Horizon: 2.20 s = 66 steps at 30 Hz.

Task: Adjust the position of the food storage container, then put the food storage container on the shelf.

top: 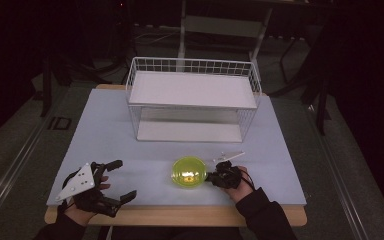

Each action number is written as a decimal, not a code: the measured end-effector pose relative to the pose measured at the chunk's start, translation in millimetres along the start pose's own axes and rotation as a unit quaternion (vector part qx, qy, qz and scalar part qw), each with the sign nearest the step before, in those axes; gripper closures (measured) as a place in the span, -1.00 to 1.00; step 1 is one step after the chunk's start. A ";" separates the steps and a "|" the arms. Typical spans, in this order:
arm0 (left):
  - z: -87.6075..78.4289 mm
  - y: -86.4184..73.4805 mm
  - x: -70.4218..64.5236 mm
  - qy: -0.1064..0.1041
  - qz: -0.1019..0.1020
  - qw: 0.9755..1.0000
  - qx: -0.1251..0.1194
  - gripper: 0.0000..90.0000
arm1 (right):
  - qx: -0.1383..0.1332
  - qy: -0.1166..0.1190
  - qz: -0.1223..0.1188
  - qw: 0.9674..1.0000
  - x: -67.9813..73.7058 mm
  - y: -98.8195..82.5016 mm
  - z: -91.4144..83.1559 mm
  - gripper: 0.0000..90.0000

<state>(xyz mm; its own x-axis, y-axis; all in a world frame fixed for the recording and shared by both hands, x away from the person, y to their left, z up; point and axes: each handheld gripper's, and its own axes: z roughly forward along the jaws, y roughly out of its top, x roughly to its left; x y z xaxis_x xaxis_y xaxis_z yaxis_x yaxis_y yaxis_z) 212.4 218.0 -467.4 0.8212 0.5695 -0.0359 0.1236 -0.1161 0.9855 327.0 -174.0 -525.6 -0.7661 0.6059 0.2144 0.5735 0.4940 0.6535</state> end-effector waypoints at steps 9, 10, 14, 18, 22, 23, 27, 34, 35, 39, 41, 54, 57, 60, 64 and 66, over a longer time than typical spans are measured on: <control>-0.1 0.0 0.1 -0.001 0.000 1.000 0.000 -0.96 | 0.012 0.007 -0.014 1.000 11.2 6.9 14.0 0.96; -0.2 0.0 0.0 -0.001 0.000 1.000 0.000 -0.96 | 0.012 0.006 -0.013 1.000 11.3 7.4 14.1 0.96; -0.4 0.1 0.0 -0.002 -0.001 1.000 -0.001 -0.96 | 0.010 -0.001 -0.014 1.000 9.8 7.3 12.4 0.94; -0.3 -0.1 0.3 -0.002 -0.003 1.000 -0.001 -0.96 | 0.011 -0.018 -0.015 1.000 7.2 6.8 8.0 0.93; -0.3 -0.2 0.0 -0.005 -0.004 1.000 -0.002 -0.96 | 0.003 -0.048 -0.024 0.999 3.7 7.7 -4.3 0.91; -0.1 -0.2 0.1 -0.005 -0.004 1.000 -0.002 -0.96 | 0.001 -0.057 -0.025 0.998 2.3 8.0 -8.5 0.89; 0.3 -0.3 1.0 -0.013 -0.018 1.000 -0.013 -0.96 | -0.022 -0.078 -0.020 0.997 -1.2 8.9 -27.5 0.76; 2.2 4.0 1.9 -0.005 -0.024 1.000 -0.003 -0.96 | -0.083 -0.092 -0.026 0.992 10.1 7.5 -58.6 -0.06; 2.5 5.8 1.7 -0.007 -0.025 1.000 0.003 -0.96 | -0.093 -0.094 -0.026 0.991 12.1 7.4 -63.0 -0.20; 4.7 11.4 -1.3 -0.011 -0.041 0.999 0.017 -0.96 | -0.121 -0.086 -0.033 0.988 23.5 8.5 -81.3 -0.65; 7.1 13.5 -2.6 -0.015 -0.049 0.998 0.022 -0.96 | -0.126 -0.078 -0.033 0.988 25.6 8.8 -84.5 -0.70; 34.4 42.3 -4.2 -0.014 -0.044 0.996 0.074 -0.96 | -0.146 -0.084 -0.080 0.982 41.2 26.9 -95.8 -0.66; 46.2 47.8 -0.9 -0.012 -0.046 0.996 0.077 -0.95 | -0.145 -0.093 -0.097 0.980 43.5 31.3 -91.8 -0.68; 60.6 49.3 3.2 -0.004 -0.062 0.995 0.079 -0.95 | -0.137 -0.086 -0.085 0.983 44.8 35.1 -86.7 -0.70; 79.7 44.3 5.1 0.009 -0.068 0.992 0.106 -0.94 | -0.122 -0.075 -0.060 0.988 44.3 38.4 -77.6 -0.77; 85.8 39.4 5.8 0.011 -0.078 0.991 0.113 -0.89 | -0.124 -0.066 -0.063 0.988 45.0 38.2 -72.9 -0.78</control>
<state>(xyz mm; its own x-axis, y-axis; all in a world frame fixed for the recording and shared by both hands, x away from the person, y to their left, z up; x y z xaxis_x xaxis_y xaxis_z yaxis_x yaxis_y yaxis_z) 269.7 146.9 -443.1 0.7702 0.6126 -0.1777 0.3705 -0.2028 0.9064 293.3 -173.3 -438.1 -0.7725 0.6341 0.0346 0.3749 0.4114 0.8308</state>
